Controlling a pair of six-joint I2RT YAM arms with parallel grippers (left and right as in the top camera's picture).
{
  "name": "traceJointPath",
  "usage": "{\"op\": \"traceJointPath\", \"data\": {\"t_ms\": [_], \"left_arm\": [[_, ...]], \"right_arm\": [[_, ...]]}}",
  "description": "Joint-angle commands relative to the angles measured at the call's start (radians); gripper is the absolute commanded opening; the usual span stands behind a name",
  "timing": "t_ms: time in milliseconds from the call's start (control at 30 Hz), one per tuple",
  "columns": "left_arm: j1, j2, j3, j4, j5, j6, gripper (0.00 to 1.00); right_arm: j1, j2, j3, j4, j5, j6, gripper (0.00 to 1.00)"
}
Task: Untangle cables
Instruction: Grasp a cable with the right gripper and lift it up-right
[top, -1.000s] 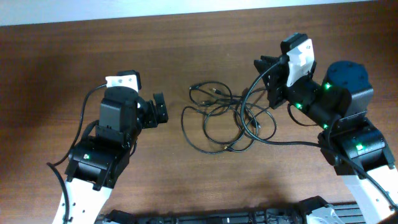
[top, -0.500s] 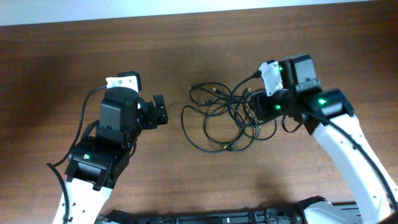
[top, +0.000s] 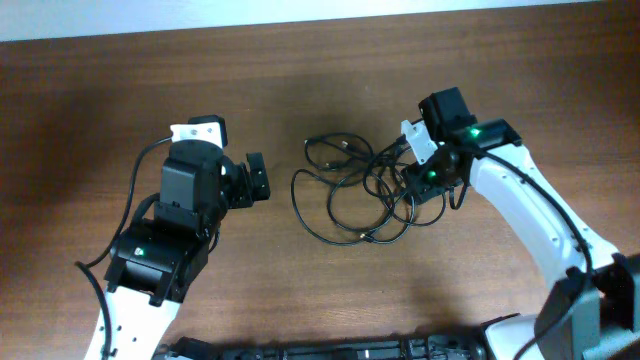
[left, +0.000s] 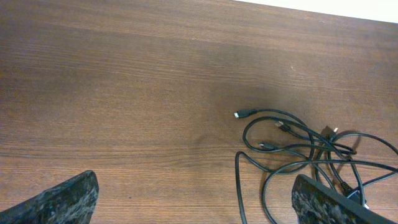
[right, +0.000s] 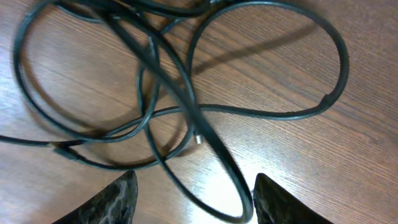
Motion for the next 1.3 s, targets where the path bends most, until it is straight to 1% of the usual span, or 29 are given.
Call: {"op": "traceJointPath", "data": {"t_ms": [0, 33, 67, 100, 133, 200, 333, 400, 467, 567, 767, 800, 867, 1033, 1100, 1167, 1267], "left_arm": [[0.002, -0.007, 0.002, 0.002, -0.014, 0.000, 0.99], [0.002, -0.007, 0.002, 0.002, -0.014, 0.000, 0.99], [0.002, -0.007, 0.002, 0.002, -0.014, 0.000, 0.99], [0.002, -0.007, 0.002, 0.002, -0.014, 0.000, 0.99], [0.002, -0.007, 0.002, 0.002, -0.014, 0.000, 0.99], [0.002, -0.007, 0.002, 0.002, -0.014, 0.000, 0.99], [0.002, -0.007, 0.002, 0.002, -0.014, 0.000, 0.99], [0.002, -0.007, 0.002, 0.002, -0.014, 0.000, 0.99], [0.002, -0.007, 0.002, 0.002, -0.014, 0.000, 0.99], [0.002, -0.007, 0.002, 0.002, -0.014, 0.000, 0.99], [0.002, -0.007, 0.002, 0.002, -0.014, 0.000, 0.99], [0.002, -0.007, 0.002, 0.002, -0.014, 0.000, 0.99], [0.002, -0.007, 0.002, 0.002, -0.014, 0.000, 0.99], [0.002, -0.007, 0.002, 0.002, -0.014, 0.000, 0.99], [0.002, -0.007, 0.002, 0.002, -0.014, 0.000, 0.99], [0.002, -0.007, 0.002, 0.002, -0.014, 0.000, 0.99], [0.002, -0.007, 0.002, 0.002, -0.014, 0.000, 0.99]], "right_arm": [[-0.004, 0.052, 0.001, 0.017, 0.053, -0.011, 0.59], [-0.006, 0.067, 0.001, 0.024, 0.053, -0.011, 0.59], [-0.011, 0.075, 0.001, 0.026, 0.052, -0.011, 0.53], [-0.021, 0.084, 0.001, 0.024, 0.047, -0.010, 0.16], [-0.024, 0.085, 0.001, 0.023, 0.040, -0.008, 0.04], [-0.031, 0.085, 0.001, 0.022, 0.006, -0.007, 0.04], [-0.029, 0.074, 0.006, 0.023, -0.165, -0.007, 0.04], [-0.028, 0.039, 0.031, 0.022, -0.254, -0.007, 0.04], [-0.028, -0.002, 0.064, 0.022, -0.298, -0.007, 0.04], [-0.028, -0.097, 0.157, 0.023, -0.350, -0.007, 0.04], [-0.028, -0.249, 0.422, 0.043, -0.350, -0.008, 0.04], [-0.028, -0.274, 0.472, 0.075, -0.350, -0.007, 0.04], [-0.028, -0.317, 0.516, 0.164, -0.381, -0.007, 0.04], [-0.028, -0.393, 0.517, 0.380, -0.509, -0.006, 0.04], [-0.028, -0.416, 0.517, 0.475, -0.530, 0.058, 0.04], [-0.028, -0.439, 0.517, 0.553, -0.533, 0.085, 0.04], [-0.028, -0.463, 0.517, 0.595, -0.533, 0.084, 0.04]]}}
